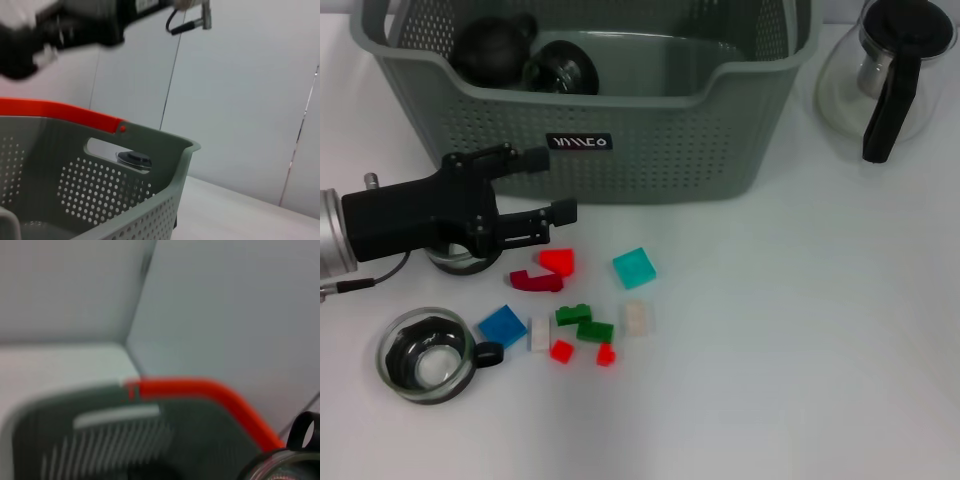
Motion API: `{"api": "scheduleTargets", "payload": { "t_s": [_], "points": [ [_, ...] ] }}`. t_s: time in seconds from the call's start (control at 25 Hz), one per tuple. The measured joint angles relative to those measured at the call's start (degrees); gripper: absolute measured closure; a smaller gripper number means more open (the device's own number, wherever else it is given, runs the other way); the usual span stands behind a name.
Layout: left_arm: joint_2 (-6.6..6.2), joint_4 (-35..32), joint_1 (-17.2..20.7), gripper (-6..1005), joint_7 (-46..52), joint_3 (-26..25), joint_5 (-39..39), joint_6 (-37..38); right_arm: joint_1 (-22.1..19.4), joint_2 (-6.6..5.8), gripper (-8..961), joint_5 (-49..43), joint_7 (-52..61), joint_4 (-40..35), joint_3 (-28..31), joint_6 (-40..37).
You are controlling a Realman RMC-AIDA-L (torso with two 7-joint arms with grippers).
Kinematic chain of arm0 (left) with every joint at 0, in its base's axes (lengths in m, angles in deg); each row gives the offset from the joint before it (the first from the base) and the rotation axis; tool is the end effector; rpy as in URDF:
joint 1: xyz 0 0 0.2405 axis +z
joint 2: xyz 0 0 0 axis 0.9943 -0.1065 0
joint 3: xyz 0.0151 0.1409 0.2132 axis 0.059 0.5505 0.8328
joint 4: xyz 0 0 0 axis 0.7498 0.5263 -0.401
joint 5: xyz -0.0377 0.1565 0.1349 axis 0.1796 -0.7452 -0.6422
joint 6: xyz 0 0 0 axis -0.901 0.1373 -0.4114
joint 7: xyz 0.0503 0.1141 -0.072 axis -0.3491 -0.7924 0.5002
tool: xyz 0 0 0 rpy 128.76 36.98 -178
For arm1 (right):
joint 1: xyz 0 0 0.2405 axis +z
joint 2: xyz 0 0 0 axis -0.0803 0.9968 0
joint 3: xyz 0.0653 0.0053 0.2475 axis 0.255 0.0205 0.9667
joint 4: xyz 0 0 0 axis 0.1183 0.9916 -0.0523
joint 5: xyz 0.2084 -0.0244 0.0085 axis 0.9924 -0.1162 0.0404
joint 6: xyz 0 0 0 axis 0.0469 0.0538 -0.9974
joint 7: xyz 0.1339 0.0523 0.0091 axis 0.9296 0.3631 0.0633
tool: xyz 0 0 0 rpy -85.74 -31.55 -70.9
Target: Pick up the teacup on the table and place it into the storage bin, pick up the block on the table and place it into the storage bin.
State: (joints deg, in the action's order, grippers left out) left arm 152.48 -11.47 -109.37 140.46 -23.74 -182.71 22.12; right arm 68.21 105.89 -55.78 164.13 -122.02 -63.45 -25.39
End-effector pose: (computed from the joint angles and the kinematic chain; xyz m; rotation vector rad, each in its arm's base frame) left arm -0.2939 0.2847 0.0154 -2.6025 -0.5605 -0.9175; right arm -0.0442 0.4623 -0.0499 -2.6037 0.0733 0.0617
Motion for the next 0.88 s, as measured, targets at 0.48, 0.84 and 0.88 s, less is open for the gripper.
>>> {"api": "scheduleTargets", "payload": {
  "t_s": [0.48, 0.84, 0.88],
  "points": [
    [0.50, 0.00, -0.27, 213, -0.08, 0.00, 0.02, 0.00, 4.17, -0.09, 896, -9.75, 2.52, 13.21, -0.52, 3.70],
    [0.58, 0.00, -0.33, 214, -0.09, 0.00, 0.41, -0.09, 4.32, 0.20, 896, 2.12, -5.24, 24.86, -3.74, 14.79],
    [0.58, 0.00, -0.35, 214, -0.08, 0.00, 0.41, -0.12, 4.09, 0.20, 896, 2.69, -5.41, 25.34, -4.04, 15.40]
  ]
}}
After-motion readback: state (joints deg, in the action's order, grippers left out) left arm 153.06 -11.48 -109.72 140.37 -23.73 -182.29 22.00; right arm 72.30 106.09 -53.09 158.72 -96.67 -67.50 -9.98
